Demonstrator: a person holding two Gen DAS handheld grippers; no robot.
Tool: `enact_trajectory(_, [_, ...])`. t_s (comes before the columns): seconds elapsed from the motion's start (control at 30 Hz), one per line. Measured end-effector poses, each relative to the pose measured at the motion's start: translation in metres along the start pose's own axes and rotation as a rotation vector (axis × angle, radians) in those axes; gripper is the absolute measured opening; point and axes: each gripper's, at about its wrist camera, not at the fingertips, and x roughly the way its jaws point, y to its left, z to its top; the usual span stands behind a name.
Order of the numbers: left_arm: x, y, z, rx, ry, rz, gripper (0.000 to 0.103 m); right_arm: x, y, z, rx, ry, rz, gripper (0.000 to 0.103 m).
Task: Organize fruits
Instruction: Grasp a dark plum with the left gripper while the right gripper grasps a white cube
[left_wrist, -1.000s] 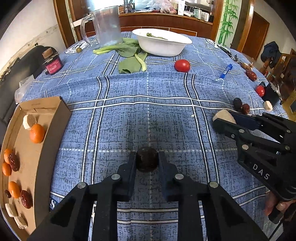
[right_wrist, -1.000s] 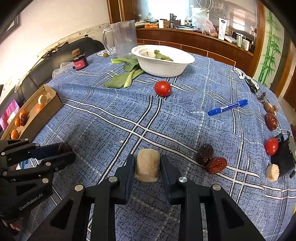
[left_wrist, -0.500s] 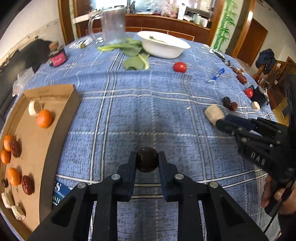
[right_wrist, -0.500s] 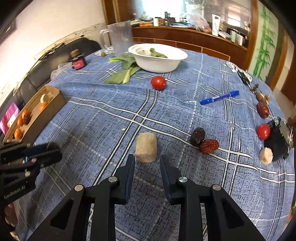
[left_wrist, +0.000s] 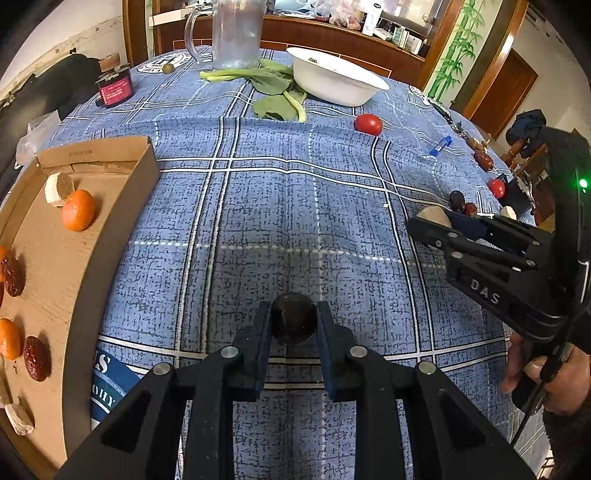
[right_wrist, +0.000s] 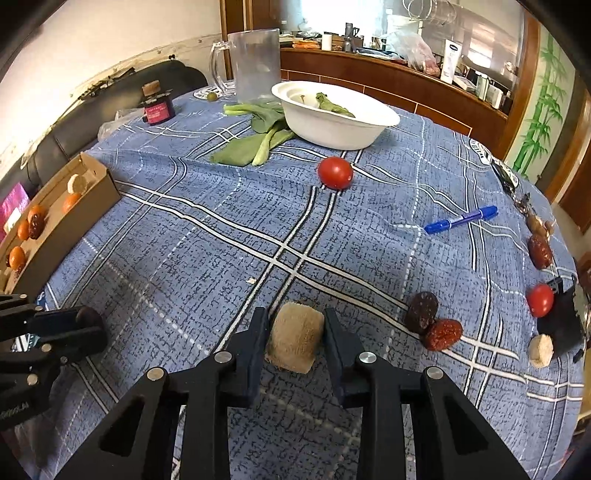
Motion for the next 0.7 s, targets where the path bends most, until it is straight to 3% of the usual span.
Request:
enact_trajectory(0.37, [-0.021,-0.009,-0.011,0.026,-0.03,-0.047,0.022,-0.043,-0.002,-0.023,0.014,-0.061,0.034,0.031])
enact_trajectory(0.7, [-0.049,-0.002,-0.015,0.021,-0.077,-0.024,0.022,-0.055,0.022,-0.031,-0.001,-0.053,0.047,0.031])
